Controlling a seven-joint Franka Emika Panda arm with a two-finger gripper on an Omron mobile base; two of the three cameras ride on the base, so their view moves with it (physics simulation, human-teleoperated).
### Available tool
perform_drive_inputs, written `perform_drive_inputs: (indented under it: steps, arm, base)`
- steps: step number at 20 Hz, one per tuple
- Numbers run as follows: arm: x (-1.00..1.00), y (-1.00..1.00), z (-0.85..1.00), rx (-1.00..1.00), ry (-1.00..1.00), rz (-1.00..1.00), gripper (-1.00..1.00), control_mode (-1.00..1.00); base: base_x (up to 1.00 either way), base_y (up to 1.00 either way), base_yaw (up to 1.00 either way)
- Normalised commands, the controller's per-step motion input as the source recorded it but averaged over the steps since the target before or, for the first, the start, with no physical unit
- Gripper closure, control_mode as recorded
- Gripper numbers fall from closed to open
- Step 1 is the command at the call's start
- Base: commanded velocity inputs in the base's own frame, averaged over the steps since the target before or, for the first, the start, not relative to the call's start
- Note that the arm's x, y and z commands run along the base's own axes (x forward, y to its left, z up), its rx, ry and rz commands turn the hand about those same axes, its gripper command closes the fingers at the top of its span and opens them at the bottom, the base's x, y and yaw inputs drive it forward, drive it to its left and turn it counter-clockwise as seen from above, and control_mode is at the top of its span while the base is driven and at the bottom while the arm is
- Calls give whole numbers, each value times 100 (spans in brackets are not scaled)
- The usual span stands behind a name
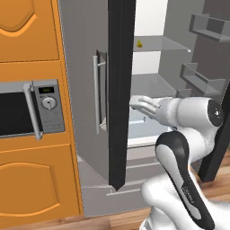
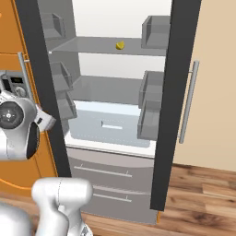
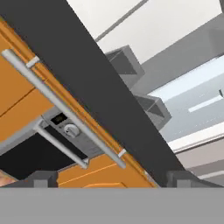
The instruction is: There is a bowl on the dining counter. Grab a lemon wedge from the fridge and place it in the bowl. Then get the liquor bottle and glass cup from the cabinet and place them next to the bowl.
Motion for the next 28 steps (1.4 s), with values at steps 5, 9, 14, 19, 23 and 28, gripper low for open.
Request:
perform_drive_inputs:
  steps: [5,9,14,19,23,28]
  arm:
    - [7,-76,0,26,2,0,-100,-100]
    - [33,-46,0,24,9,0,-100,-100]
    - [57,-11,0,25,9,0,-100,-100]
    - [78,0,0,22,16,0,-100,-100]
    - [80,0,0,21,18,0,-100,-100]
    - [65,16,0,16,14,3,-100,-100]
  base:
    - [0,0,0]
    - [0,0,0]
    - [0,0,0]
    - [0,0,0]
    - [0,0,0]
    - [0,0,0]
